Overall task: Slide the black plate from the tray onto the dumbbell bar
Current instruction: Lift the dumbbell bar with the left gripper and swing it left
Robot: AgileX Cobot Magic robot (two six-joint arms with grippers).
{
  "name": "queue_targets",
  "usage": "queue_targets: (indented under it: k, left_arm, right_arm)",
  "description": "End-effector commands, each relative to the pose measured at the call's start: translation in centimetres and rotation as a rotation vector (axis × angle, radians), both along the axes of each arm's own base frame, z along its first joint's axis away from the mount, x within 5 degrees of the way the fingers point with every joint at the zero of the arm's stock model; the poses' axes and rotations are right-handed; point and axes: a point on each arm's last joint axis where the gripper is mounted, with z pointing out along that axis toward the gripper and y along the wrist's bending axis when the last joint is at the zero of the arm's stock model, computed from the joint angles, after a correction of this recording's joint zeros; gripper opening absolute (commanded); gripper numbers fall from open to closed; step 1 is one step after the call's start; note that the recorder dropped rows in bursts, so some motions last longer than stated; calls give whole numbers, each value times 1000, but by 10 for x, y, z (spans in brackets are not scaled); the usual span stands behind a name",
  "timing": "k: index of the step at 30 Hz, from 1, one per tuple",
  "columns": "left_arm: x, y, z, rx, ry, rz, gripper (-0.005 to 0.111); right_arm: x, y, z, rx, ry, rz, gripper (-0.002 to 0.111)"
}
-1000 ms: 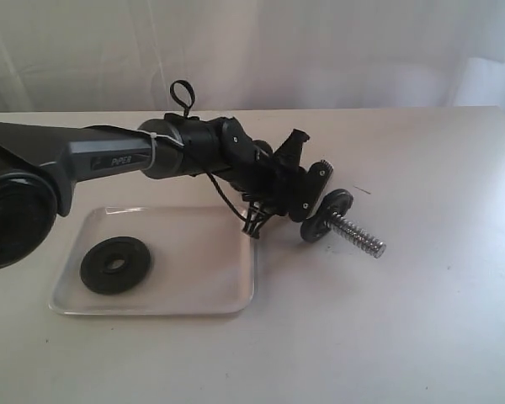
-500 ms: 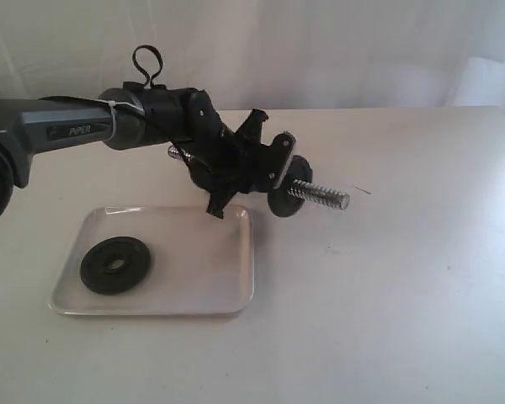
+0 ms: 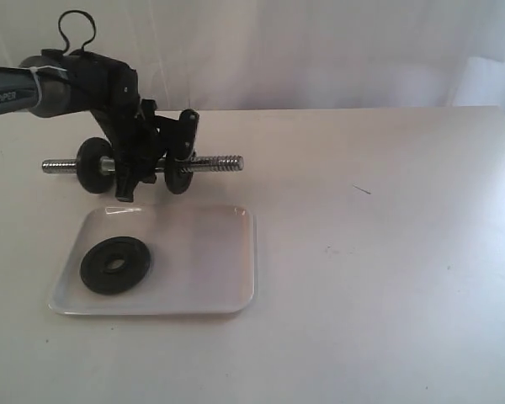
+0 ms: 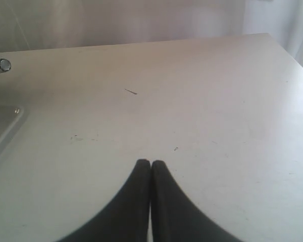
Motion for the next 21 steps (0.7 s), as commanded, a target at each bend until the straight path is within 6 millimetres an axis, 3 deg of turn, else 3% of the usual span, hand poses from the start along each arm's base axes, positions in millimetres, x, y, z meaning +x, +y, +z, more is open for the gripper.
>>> queue_targets:
  k: [1,10,16,21]
  left_arm:
    - [6,25,44,-77,-98,103,0]
    - [14,61,37,-152,-18,220,0]
    - [12,60,33,-262,54,265,0]
    - [7,60,31,-255,122,266,0]
  right_arm:
    - [0,0,0,-3,-7,1,0]
    - [0,0,0,16,-5,-4,0]
    - [0,0,0,16,-5,-4,0]
    - [0,0,0,16,-5,-4,0]
